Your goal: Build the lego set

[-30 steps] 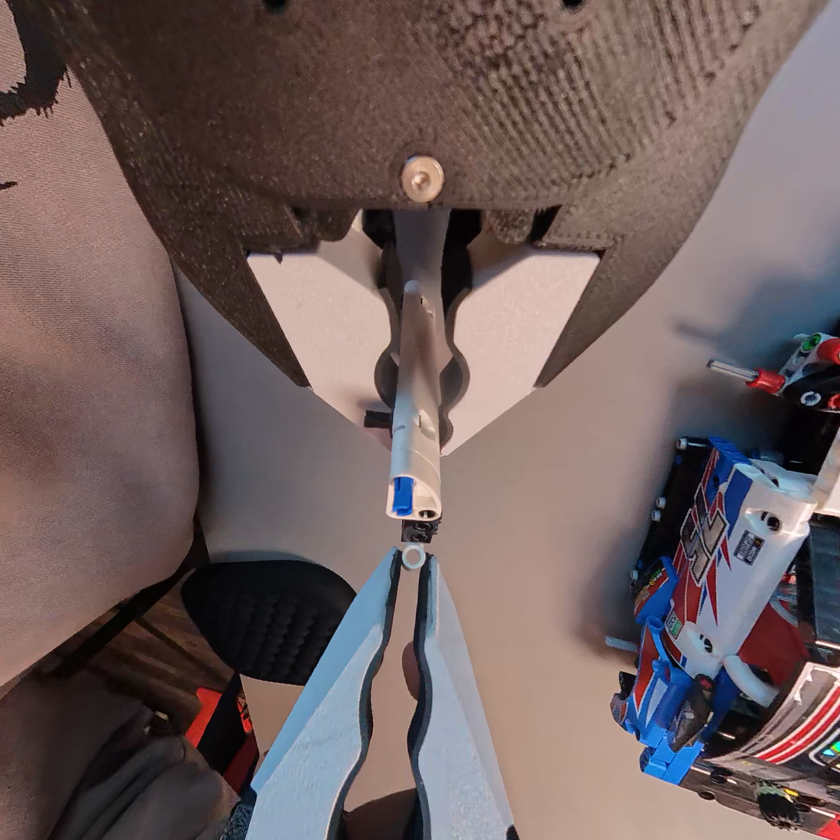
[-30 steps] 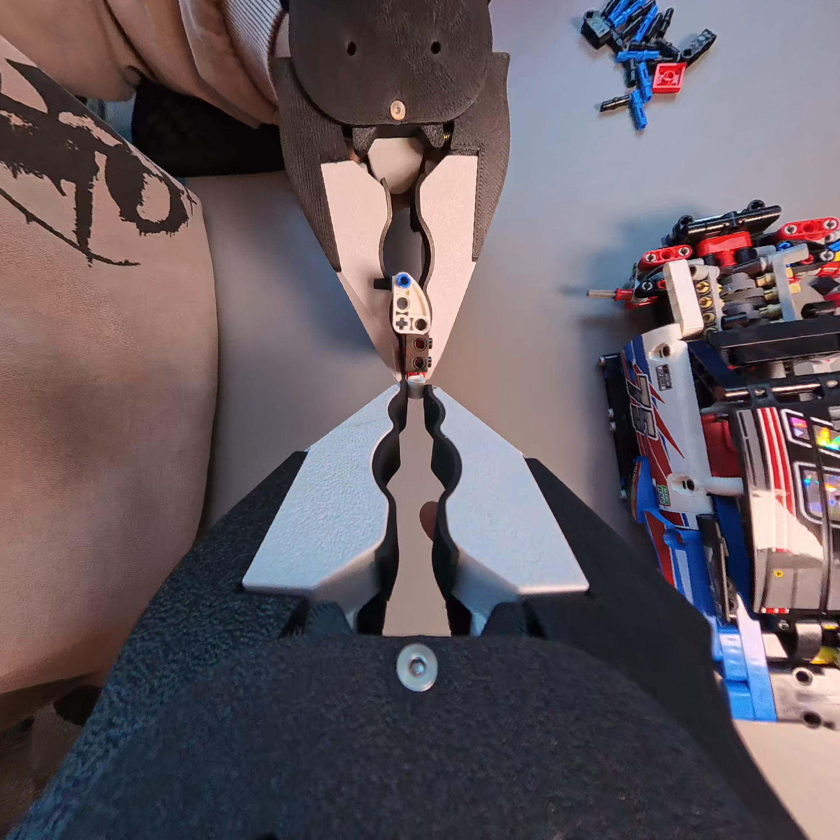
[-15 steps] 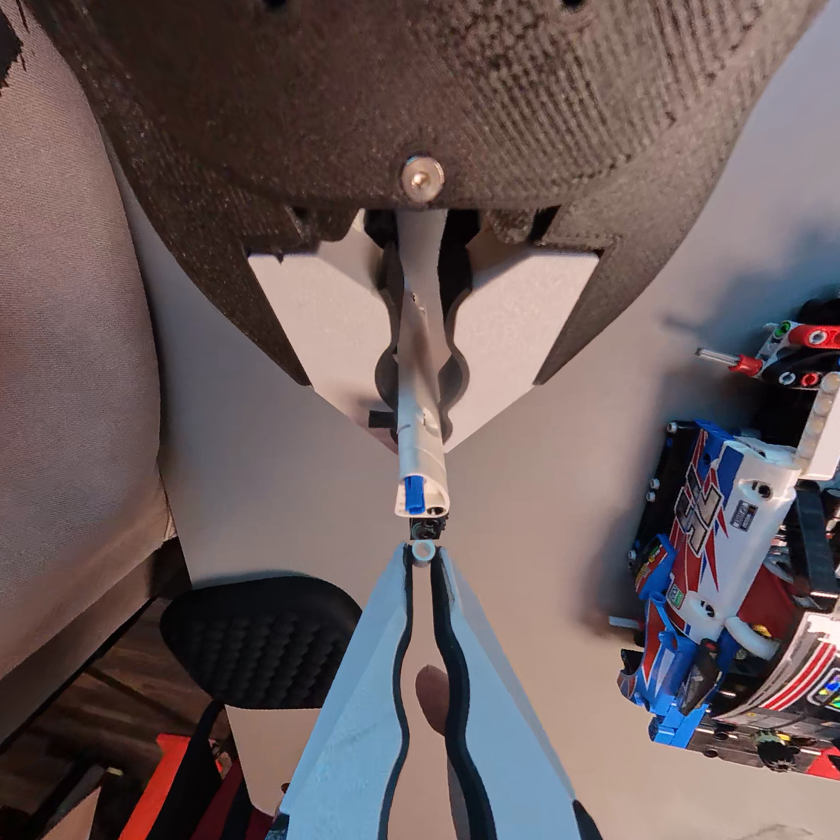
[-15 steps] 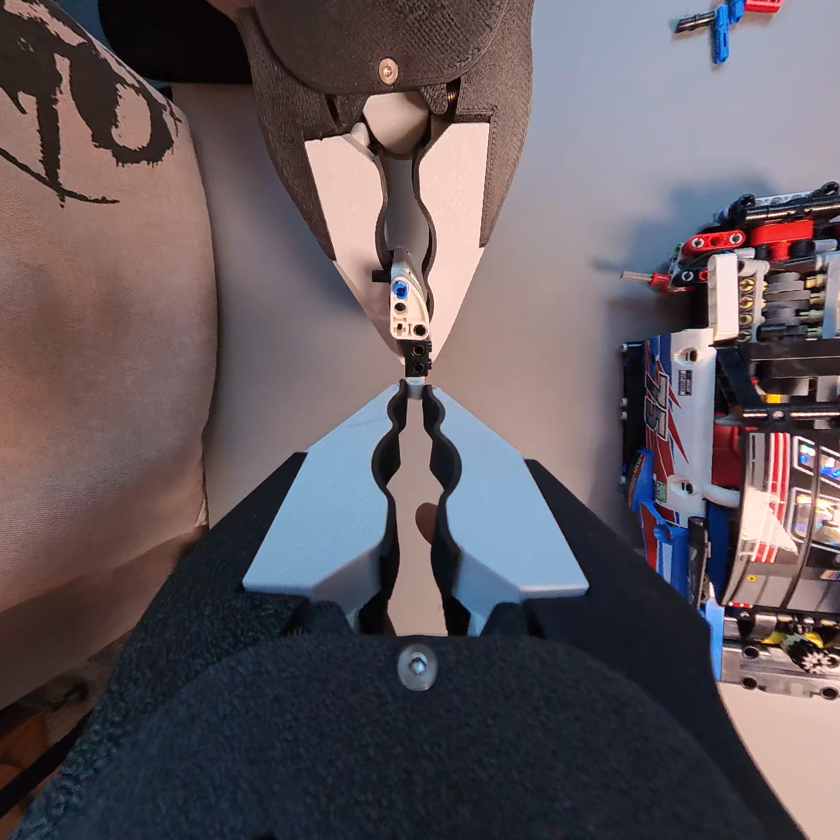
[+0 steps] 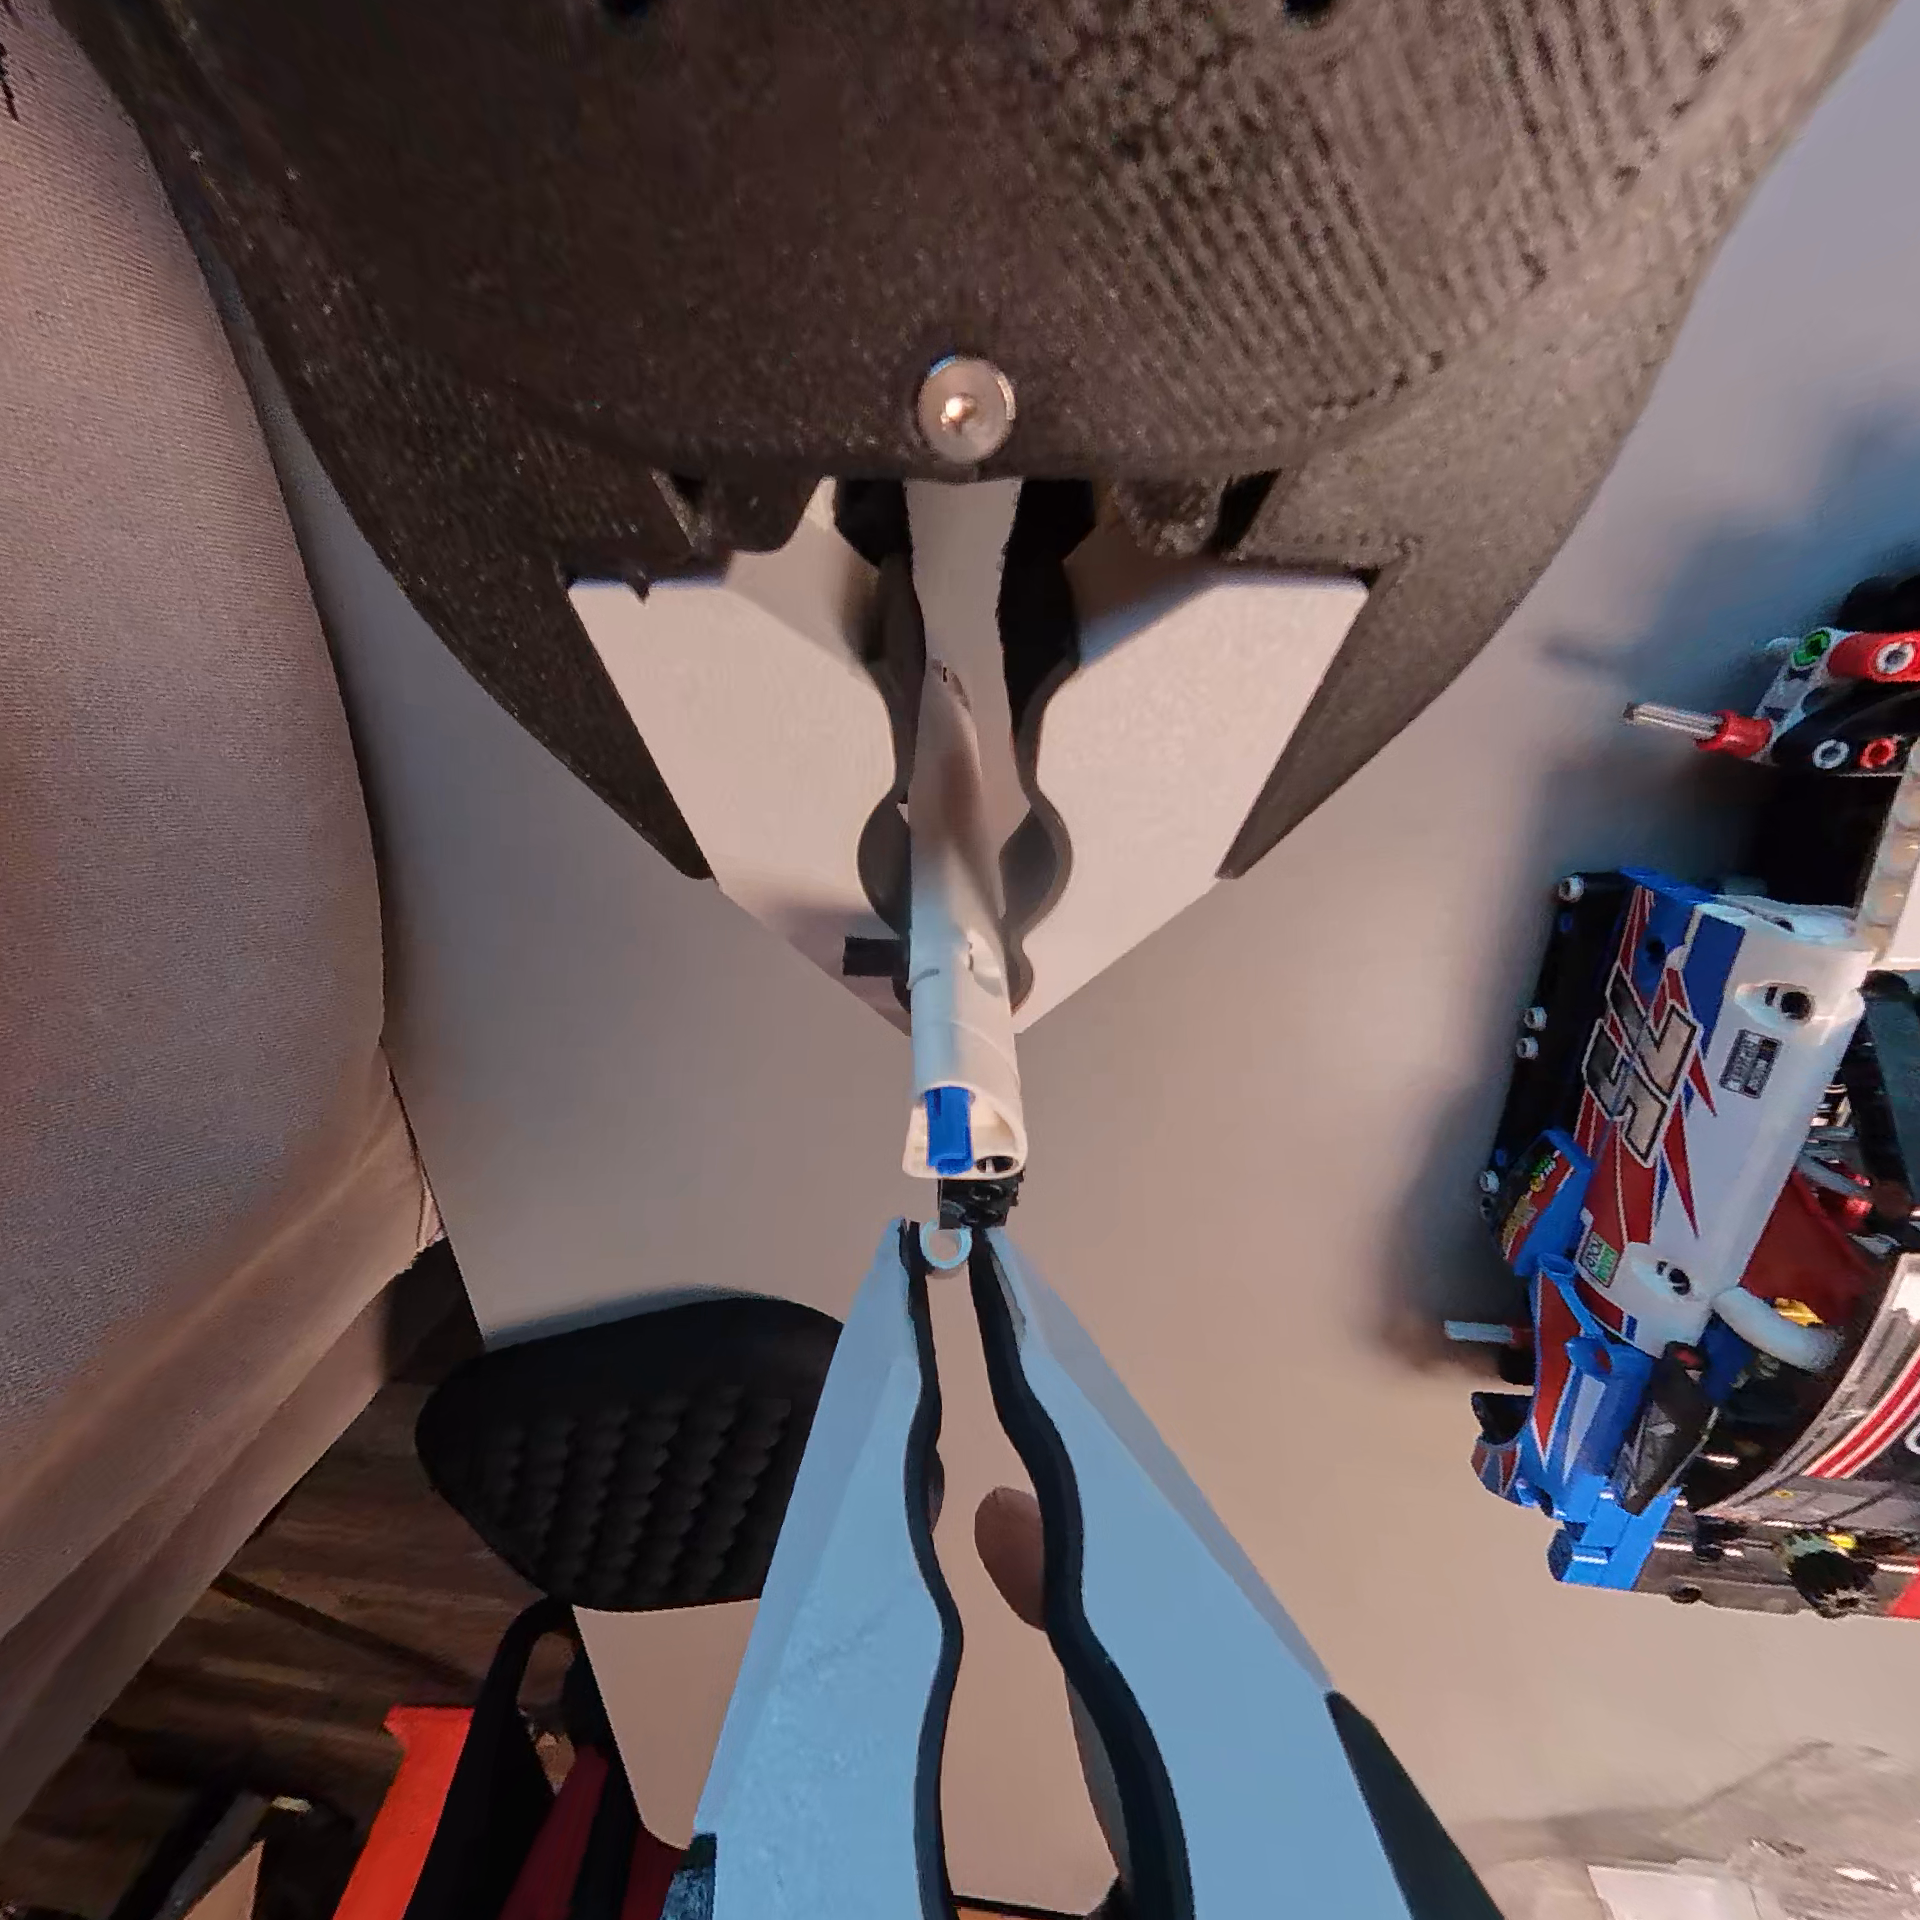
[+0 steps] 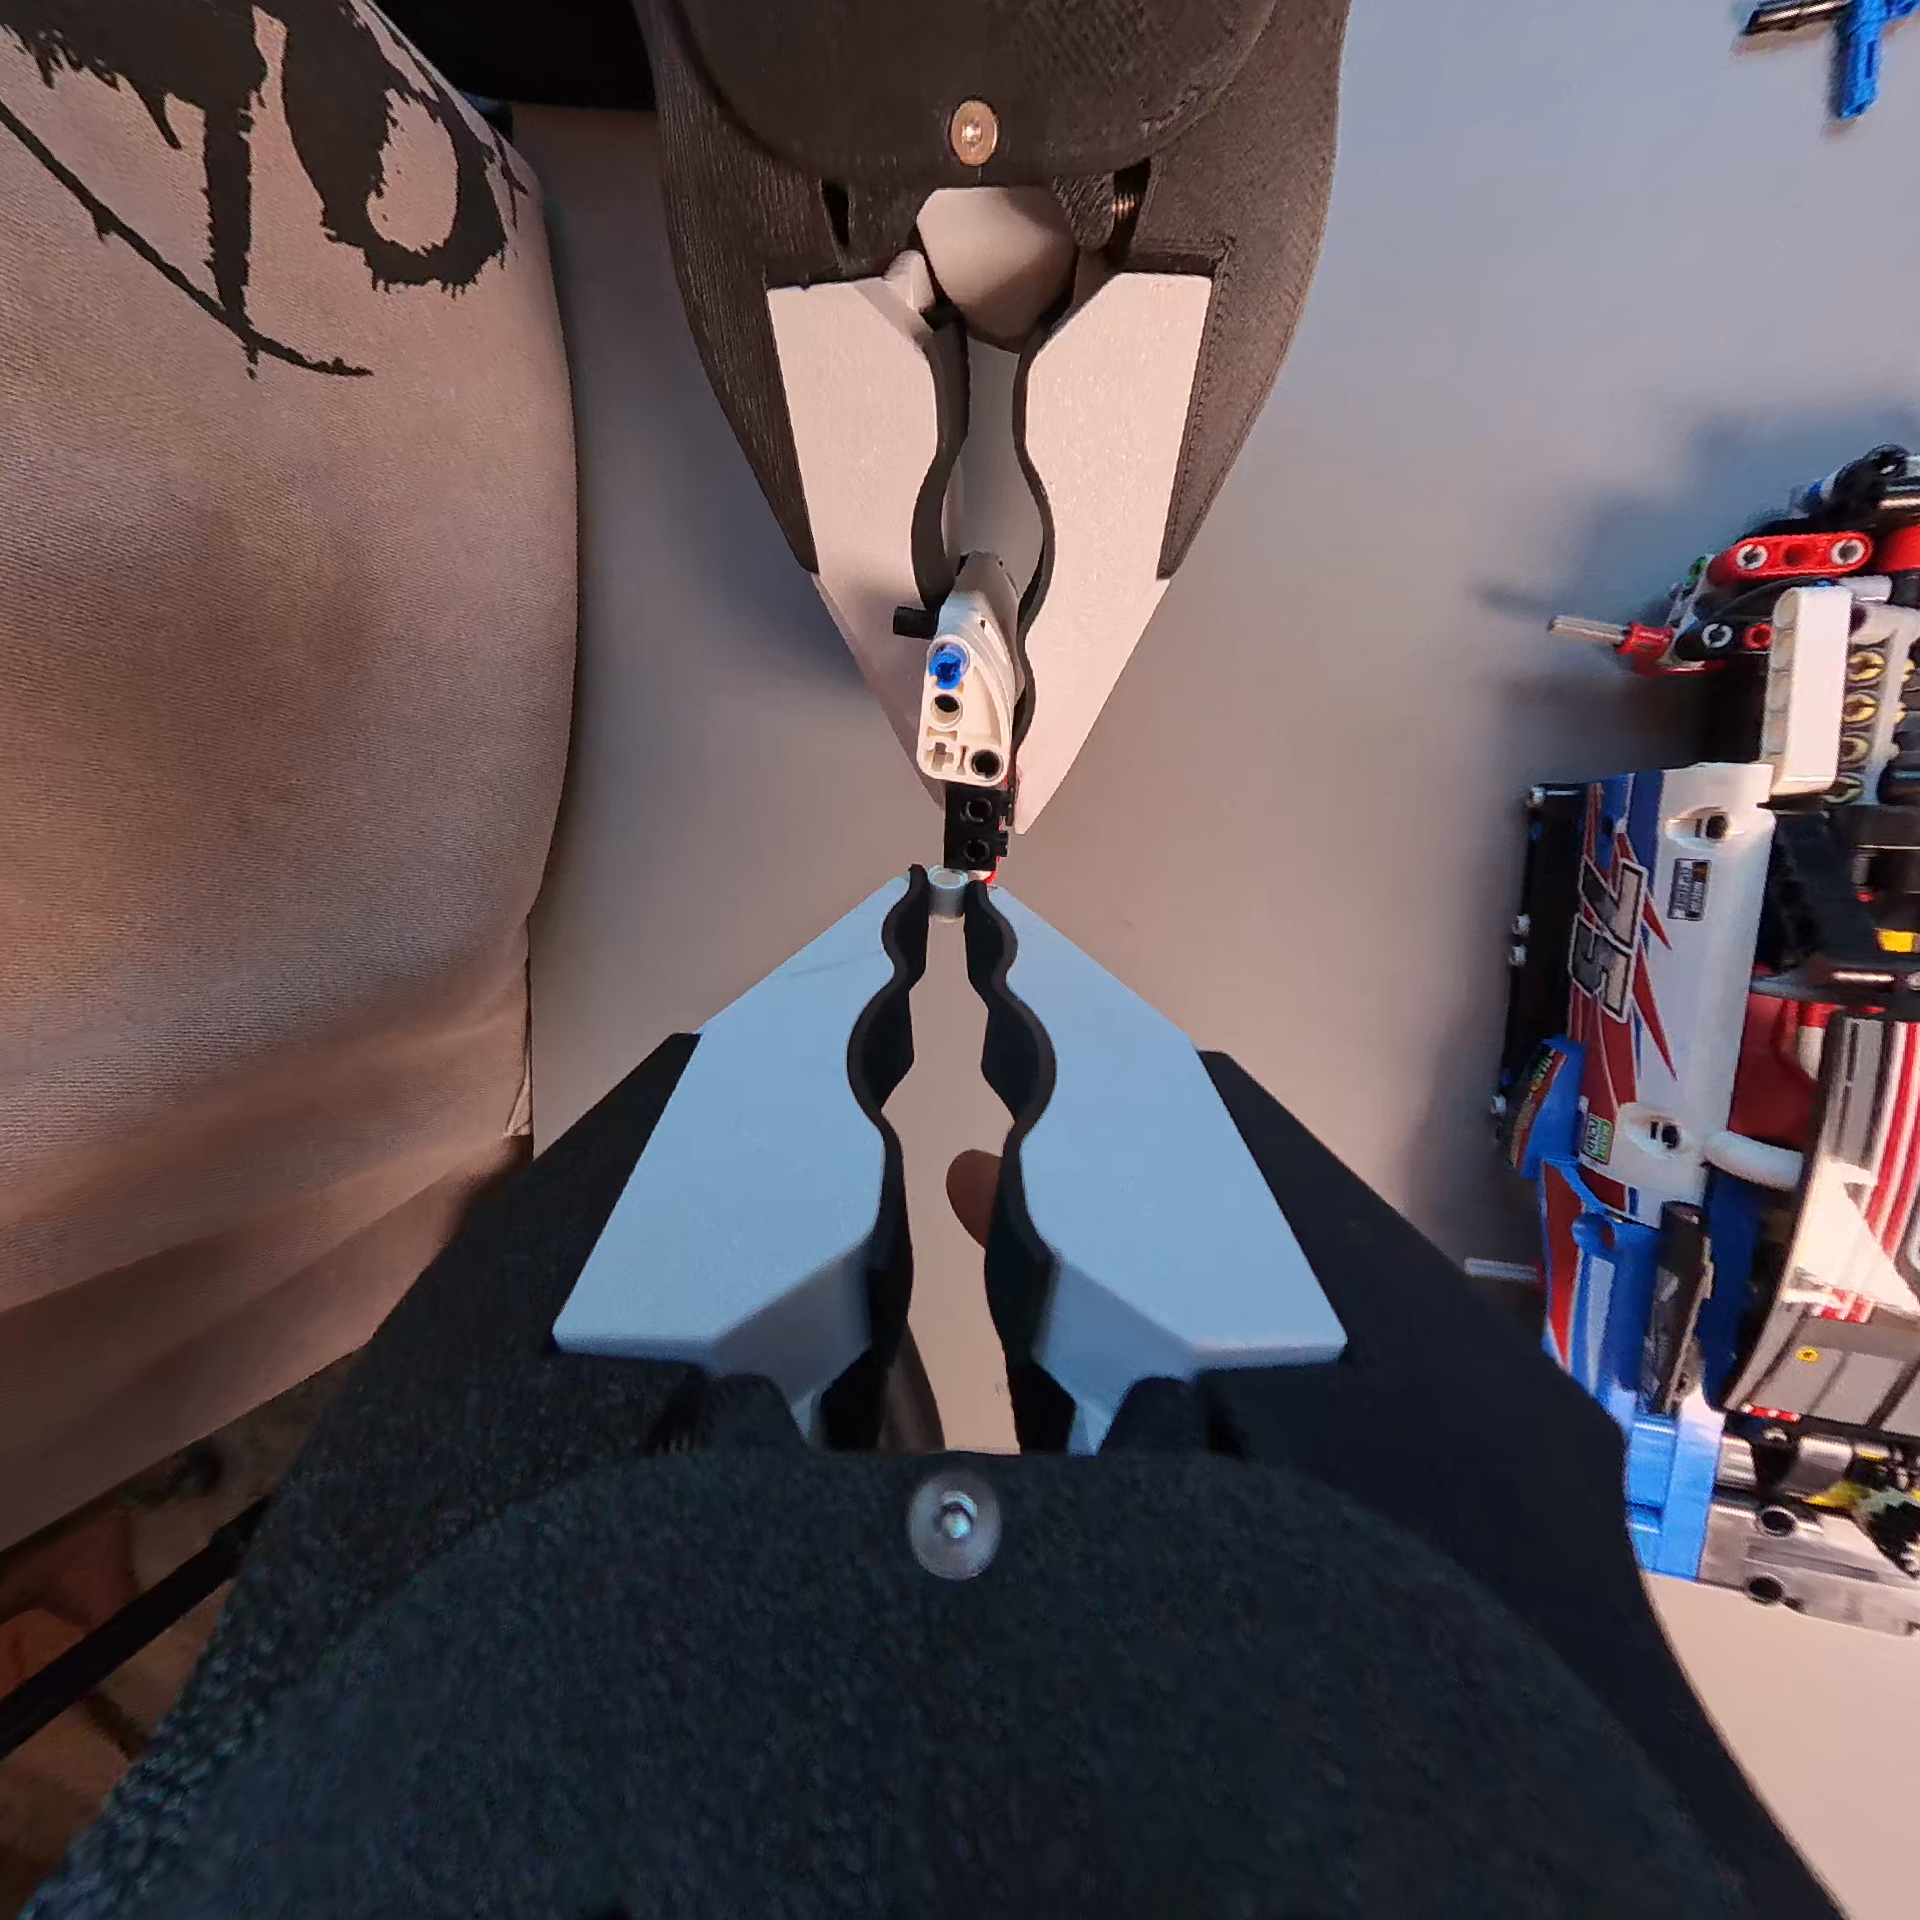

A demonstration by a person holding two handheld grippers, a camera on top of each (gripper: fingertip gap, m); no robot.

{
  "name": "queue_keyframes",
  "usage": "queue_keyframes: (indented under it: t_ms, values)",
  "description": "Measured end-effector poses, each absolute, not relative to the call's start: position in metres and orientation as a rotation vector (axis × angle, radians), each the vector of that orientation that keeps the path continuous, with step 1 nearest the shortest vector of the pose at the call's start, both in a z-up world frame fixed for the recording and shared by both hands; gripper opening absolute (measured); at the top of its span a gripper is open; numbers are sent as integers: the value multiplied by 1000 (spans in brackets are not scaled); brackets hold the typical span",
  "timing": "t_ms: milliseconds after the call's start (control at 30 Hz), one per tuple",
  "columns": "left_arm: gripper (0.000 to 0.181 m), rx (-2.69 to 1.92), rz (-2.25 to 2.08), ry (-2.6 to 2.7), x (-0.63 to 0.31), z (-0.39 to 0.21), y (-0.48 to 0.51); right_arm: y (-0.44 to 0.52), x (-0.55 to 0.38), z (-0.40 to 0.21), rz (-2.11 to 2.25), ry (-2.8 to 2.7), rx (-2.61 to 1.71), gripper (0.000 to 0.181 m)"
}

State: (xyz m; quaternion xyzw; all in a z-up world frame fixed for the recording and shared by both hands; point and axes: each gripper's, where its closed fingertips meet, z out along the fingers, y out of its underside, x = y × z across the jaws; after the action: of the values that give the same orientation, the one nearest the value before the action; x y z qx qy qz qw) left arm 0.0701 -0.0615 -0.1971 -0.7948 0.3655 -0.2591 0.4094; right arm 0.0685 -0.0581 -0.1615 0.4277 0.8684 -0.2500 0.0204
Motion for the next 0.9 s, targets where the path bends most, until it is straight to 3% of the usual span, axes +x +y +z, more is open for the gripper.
queue_keyframes:
  t_ms: [900]
  values:
    - [4,-1914,-779,976,82,-183,-74,-72,80,-145,-975,2350,1283,4]
